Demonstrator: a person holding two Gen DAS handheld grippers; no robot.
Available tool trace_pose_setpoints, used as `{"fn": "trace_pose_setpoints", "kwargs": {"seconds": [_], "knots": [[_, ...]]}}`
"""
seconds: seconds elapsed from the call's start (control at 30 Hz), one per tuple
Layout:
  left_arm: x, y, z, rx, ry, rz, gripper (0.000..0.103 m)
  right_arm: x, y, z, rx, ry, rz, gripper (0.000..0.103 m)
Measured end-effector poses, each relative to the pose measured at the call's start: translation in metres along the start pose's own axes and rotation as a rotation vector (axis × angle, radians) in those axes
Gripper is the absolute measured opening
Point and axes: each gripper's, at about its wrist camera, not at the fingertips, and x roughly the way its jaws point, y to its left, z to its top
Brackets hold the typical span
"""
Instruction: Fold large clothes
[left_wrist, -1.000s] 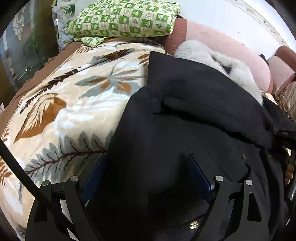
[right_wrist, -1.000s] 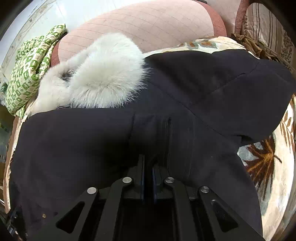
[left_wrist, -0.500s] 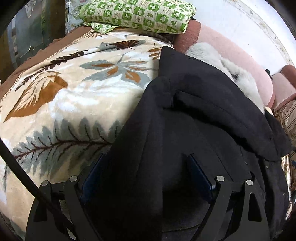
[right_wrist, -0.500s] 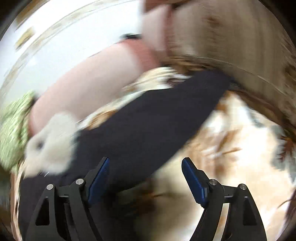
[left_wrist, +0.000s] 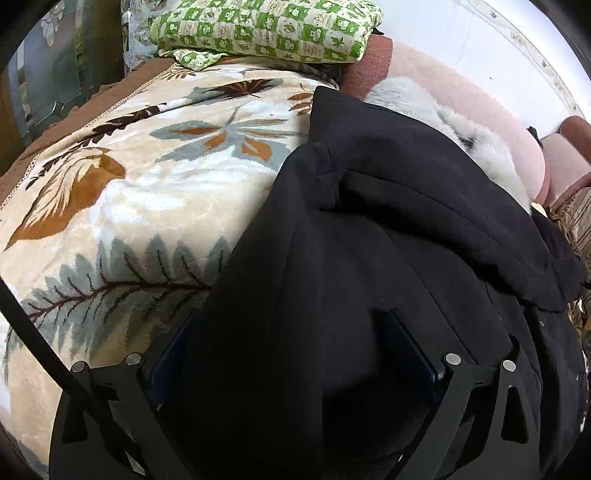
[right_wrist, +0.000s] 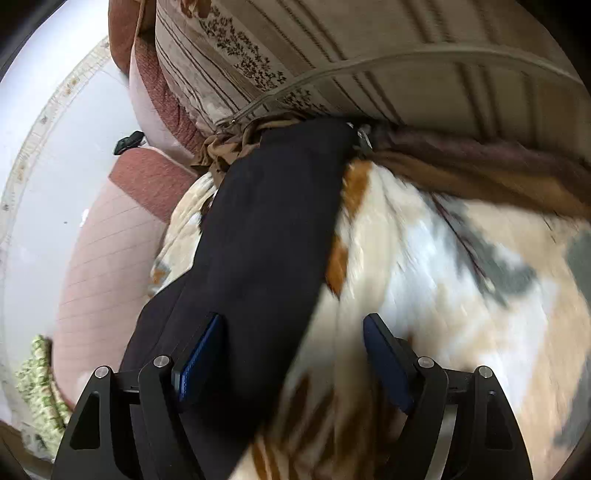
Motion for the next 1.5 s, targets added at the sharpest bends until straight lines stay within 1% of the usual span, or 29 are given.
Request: {"fn": "trace_pose_setpoints", "kwargs": {"seconds": [0.07, 0.13, 0.17, 0.2, 0.23, 0.27, 0.3, 0.33, 0.4, 0.5, 0.53, 0.63, 0.7, 0.8, 0.83, 0.87, 0.93, 0.97, 1.0, 1.03, 1.1, 1.17, 1.2, 1.23, 1.27, 1.3, 1.33, 1.4, 1.5], "knots": [[0.001, -0.001, 0.0, 0.005, 0.001, 0.005, 0.099, 0.006, 0.006, 0.007, -0.018, -0.013, -0.033, 0.082], [0.002, -0.003, 0.0, 0.013, 0.002, 0.015, 0.1, 0.011, 0.008, 0.014, -0.03, -0.017, -0.064, 0.066], [0.002, -0.003, 0.0, 0.015, 0.002, 0.017, 0.1, 0.013, 0.009, 0.018, -0.037, -0.013, -0.073, 0.042], [0.003, -0.004, 0.0, 0.017, 0.002, 0.019, 0.1, 0.013, 0.012, 0.022, -0.051, 0.004, -0.056, 0.019], [0.003, -0.003, 0.0, 0.018, 0.002, 0.019, 0.1, 0.01, 0.013, 0.023, -0.057, 0.018, -0.053, 0.019], [0.002, -0.003, 0.0, 0.017, 0.002, 0.017, 0.1, 0.004, 0.018, 0.025, -0.076, 0.012, -0.062, 0.014], [0.002, -0.003, 0.0, 0.015, 0.001, 0.015, 0.1, -0.003, 0.024, 0.026, -0.101, 0.006, -0.063, 0.011], [0.002, -0.003, 0.0, 0.014, 0.001, 0.014, 0.1, -0.011, 0.032, 0.026, -0.135, -0.004, -0.067, 0.011], [0.002, -0.003, 0.0, 0.013, -0.001, 0.012, 0.1, -0.032, 0.054, 0.025, -0.214, -0.022, -0.079, 0.005], [0.001, -0.002, 0.0, 0.007, -0.004, 0.003, 0.1, -0.068, 0.089, 0.016, -0.343, -0.058, -0.093, 0.002], [0.0, -0.002, 0.0, 0.005, -0.005, 0.0, 0.1, -0.079, 0.1, 0.013, -0.375, -0.068, -0.083, 0.002], [-0.001, -0.001, 0.0, 0.0, -0.008, -0.009, 0.1, -0.121, 0.153, -0.01, -0.521, -0.097, -0.027, 0.002], [-0.002, -0.001, 0.0, -0.002, -0.008, -0.013, 0.1, -0.149, 0.199, -0.04, -0.649, -0.102, 0.03, 0.002], [-0.005, 0.001, 0.0, -0.011, -0.008, -0.029, 0.1, -0.175, 0.251, -0.085, -0.764, -0.067, 0.122, 0.002], [-0.006, 0.003, 0.0, -0.013, -0.007, -0.037, 0.1, -0.179, 0.261, -0.098, -0.78, -0.054, 0.141, 0.002], [-0.006, 0.003, 0.0, -0.017, -0.006, -0.043, 0.1, -0.182, 0.269, -0.111, -0.793, -0.038, 0.159, 0.006], [-0.008, 0.005, 0.0, -0.028, -0.004, -0.055, 0.1, -0.179, 0.275, -0.13, -0.803, 0.004, 0.172, 0.032], [-0.008, 0.006, 0.0, -0.031, -0.004, -0.059, 0.1, -0.174, 0.272, -0.138, -0.794, 0.019, 0.164, 0.063], [-0.009, 0.006, 0.0, -0.034, -0.004, -0.062, 0.1, -0.168, 0.264, -0.143, -0.774, 0.02, 0.151, 0.084], [-0.009, 0.006, 0.0, -0.035, -0.004, -0.062, 0.1, -0.164, 0.255, -0.143, -0.752, 0.012, 0.143, 0.087], [-0.009, 0.007, 0.0, -0.033, -0.005, -0.06, 0.1, -0.157, 0.226, -0.14, -0.696, 0.002, 0.129, 0.088], [-0.009, 0.006, 0.0, -0.027, -0.005, -0.052, 0.1, -0.138, 0.183, -0.126, -0.607, 0.043, 0.096, 0.087], [-0.009, 0.005, -0.001, -0.024, -0.006, -0.047, 0.1, -0.129, 0.155, -0.116, -0.537, 0.055, 0.081, 0.087], [-0.009, 0.004, -0.001, -0.022, -0.007, -0.044, 0.1, -0.125, 0.136, -0.107, -0.479, 0.061, 0.078, 0.086], [-0.008, 0.004, -0.001, -0.021, -0.008, -0.042, 0.1, -0.116, 0.105, -0.094, -0.386, 0.07, 0.079, 0.078], [-0.008, 0.004, -0.001, -0.019, -0.009, -0.039, 0.1, -0.107, 0.074, -0.082, -0.285, 0.082, 0.092, 0.069], [-0.007, 0.003, 0.0, -0.017, -0.01, -0.037, 0.1, -0.1, 0.055, -0.073, -0.221, 0.094, 0.109, 0.066], [-0.007, 0.002, -0.001, -0.013, -0.015, -0.032, 0.1, -0.08, 0.008, -0.056, -0.074, 0.106, 0.148, 0.065], [-0.006, 0.003, -0.001, -0.015, -0.022, -0.034, 0.1, -0.057, -0.025, -0.038, 0.045, 0.081, 0.177, 0.065]]}}
